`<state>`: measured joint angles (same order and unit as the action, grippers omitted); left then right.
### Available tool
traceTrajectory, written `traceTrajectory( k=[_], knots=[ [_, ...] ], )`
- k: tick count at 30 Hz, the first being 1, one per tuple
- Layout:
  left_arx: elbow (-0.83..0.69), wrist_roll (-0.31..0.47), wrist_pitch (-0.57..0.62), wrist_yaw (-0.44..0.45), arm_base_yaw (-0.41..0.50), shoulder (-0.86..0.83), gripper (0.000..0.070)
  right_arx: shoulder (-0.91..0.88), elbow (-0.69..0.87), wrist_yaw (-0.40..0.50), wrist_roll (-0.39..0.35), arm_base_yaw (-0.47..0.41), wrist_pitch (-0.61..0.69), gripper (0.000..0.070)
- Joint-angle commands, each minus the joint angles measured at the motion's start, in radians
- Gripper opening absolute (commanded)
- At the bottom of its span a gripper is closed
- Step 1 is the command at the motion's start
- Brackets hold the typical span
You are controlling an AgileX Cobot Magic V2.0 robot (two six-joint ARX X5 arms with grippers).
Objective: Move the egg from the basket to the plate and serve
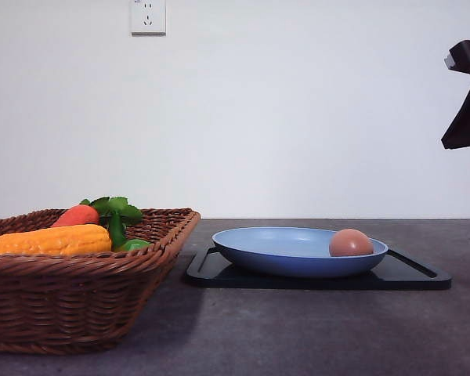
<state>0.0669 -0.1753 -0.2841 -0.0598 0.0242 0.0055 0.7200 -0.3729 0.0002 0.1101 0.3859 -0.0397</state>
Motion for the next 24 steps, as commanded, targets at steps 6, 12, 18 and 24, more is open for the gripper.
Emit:
traceTrajectory(
  k=[6,12,18,24],
  knots=[
    [-0.026,0.002,-0.008,0.004,0.002,-0.003,0.0000,0.003,-0.007,0.001,0.013,0.005,0.011,0.0000],
    [-0.026,0.002,-0.008,0.004,0.002,-0.003,0.0000,0.003,-0.007,0.001,0.013,0.005,0.011,0.0000],
    [-0.026,0.002,-0.008,0.004,0.002,-0.003,0.0000,0.003,-0.007,0.001,0.013,0.005,0.011,0.0000],
    [-0.026,0.002,-0.008,0.004,0.002,-0.003,0.0000,0.003,-0.007,0.001,0.013,0.005,0.011,0.0000]
  ],
)
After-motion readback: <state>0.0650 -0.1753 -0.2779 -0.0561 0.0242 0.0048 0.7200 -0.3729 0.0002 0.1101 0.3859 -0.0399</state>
